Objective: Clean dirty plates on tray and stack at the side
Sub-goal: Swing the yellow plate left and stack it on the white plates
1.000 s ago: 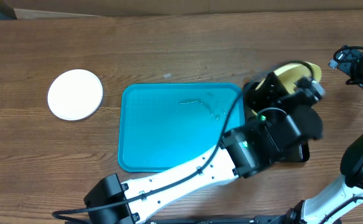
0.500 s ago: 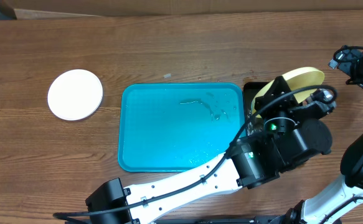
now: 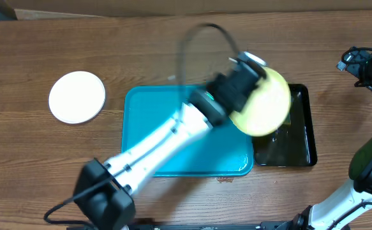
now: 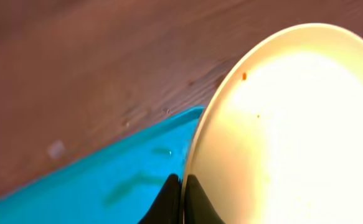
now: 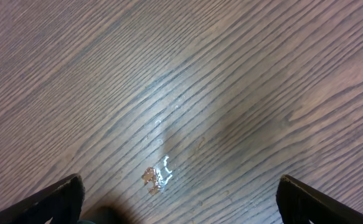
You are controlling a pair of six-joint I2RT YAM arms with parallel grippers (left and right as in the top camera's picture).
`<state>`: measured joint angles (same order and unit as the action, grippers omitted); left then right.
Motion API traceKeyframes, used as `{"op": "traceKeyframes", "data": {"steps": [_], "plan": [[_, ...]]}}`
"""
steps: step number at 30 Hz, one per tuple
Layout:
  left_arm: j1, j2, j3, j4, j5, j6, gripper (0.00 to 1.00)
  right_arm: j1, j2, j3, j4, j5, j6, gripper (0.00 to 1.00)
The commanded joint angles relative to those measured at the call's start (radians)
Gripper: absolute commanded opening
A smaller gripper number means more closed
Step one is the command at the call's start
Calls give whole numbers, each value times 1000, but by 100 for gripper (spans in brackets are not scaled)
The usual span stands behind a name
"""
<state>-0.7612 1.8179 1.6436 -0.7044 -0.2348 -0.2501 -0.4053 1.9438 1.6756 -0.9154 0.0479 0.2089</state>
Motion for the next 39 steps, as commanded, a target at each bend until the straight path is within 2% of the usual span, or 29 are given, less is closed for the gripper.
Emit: {"op": "traceKeyframes", "data": {"steps": [1,4,6,13,16,23,34,35,36,37,38,39], "plan": [[196,2,14,-32,379,-159,4,2,-18,18,6,-8,0,100],[394,2,14,-87,514,-159,4,2,-18,18,6,-8,0,100],[518,2,14,-126,551,-159,4,2,-18,18,6,-8,0,100],[924,13,14,-253,507,-154,4,2,-18,18,6,-8,0,100],[1073,25,13,-276,435,-154,4,2,-18,18,6,-8,0,100],[1272,98,13,-274,319,-154,4,2,-18,18,6,-8,0,100],[1311,276,13,-201,312,-153,4,2,-18,18,6,-8,0,100],[1311,280,13,-191,317,-153,13,2,-18,18,6,-8,0,100],[1311,280,13,-182,328,-140,28,2,-18,18,6,-8,0,100],[1311,280,14,-177,340,-128,40,2,-18,18,6,-8,0,100],[1311,280,19,-178,352,-118,49,2,-18,18,6,-8,0,100],[1311,280,26,-182,369,-105,53,2,-18,18,6,-8,0,100]]}}
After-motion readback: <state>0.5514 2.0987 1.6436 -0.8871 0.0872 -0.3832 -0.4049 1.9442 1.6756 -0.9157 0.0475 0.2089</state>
